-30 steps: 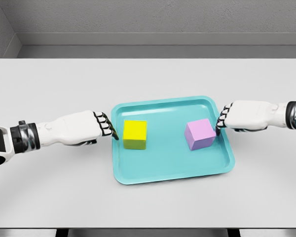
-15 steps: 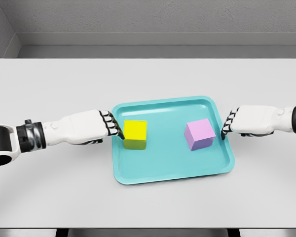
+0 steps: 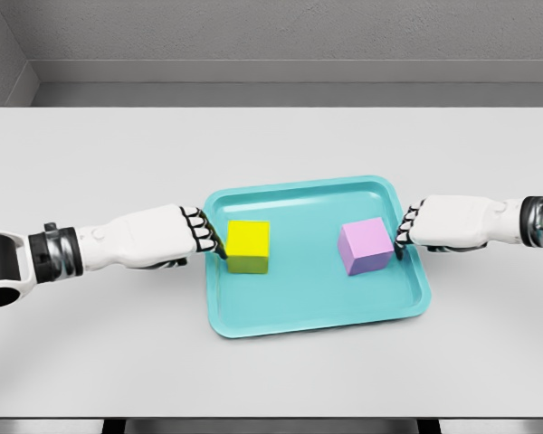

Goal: Push two cubes

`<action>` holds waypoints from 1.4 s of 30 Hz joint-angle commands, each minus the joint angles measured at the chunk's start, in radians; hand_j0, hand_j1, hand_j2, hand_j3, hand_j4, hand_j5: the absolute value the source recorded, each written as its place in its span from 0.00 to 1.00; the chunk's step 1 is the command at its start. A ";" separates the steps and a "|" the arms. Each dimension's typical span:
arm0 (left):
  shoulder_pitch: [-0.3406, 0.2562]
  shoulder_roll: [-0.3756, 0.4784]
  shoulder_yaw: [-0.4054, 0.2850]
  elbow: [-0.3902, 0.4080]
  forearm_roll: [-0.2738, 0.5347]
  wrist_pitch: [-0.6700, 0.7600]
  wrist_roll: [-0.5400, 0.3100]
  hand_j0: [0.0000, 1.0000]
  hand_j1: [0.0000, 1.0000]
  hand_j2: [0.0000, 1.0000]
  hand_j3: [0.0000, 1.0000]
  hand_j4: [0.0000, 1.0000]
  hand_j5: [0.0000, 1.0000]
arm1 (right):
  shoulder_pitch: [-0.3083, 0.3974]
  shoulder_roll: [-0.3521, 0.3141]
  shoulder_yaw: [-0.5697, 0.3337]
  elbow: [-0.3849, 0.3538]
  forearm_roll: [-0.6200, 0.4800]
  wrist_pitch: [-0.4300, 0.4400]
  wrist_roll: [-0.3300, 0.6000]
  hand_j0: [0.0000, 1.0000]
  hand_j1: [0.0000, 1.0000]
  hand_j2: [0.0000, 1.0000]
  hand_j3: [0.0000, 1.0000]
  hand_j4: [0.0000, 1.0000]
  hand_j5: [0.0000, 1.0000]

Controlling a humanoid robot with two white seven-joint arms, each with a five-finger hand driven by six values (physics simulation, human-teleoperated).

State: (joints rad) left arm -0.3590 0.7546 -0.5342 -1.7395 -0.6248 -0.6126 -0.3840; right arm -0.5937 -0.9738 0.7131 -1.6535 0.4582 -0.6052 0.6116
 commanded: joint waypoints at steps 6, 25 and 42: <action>0.003 0.002 0.000 0.014 0.000 0.002 0.000 0.74 0.74 0.74 0.74 0.74 0.74 | -0.002 0.033 0.008 -0.003 0.004 -0.006 -0.001 0.64 0.64 0.64 0.64 0.64 0.64; -0.011 -0.015 -0.020 0.044 -0.007 0.002 -0.007 0.74 0.74 0.74 0.74 0.74 0.74 | 0.000 0.037 0.012 -0.057 -0.032 -0.006 -0.001 0.64 0.64 0.64 0.64 0.64 0.64; -0.035 -0.106 -0.020 0.035 -0.021 0.002 -0.065 0.74 0.74 0.74 0.74 0.74 0.74 | 0.009 0.037 0.014 -0.084 -0.042 -0.006 -0.001 0.64 0.64 0.64 0.64 0.64 0.64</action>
State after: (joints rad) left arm -0.3942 0.6579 -0.5541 -1.7040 -0.6505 -0.6129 -0.4432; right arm -0.5829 -0.9364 0.7274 -1.7372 0.4252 -0.6134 0.6111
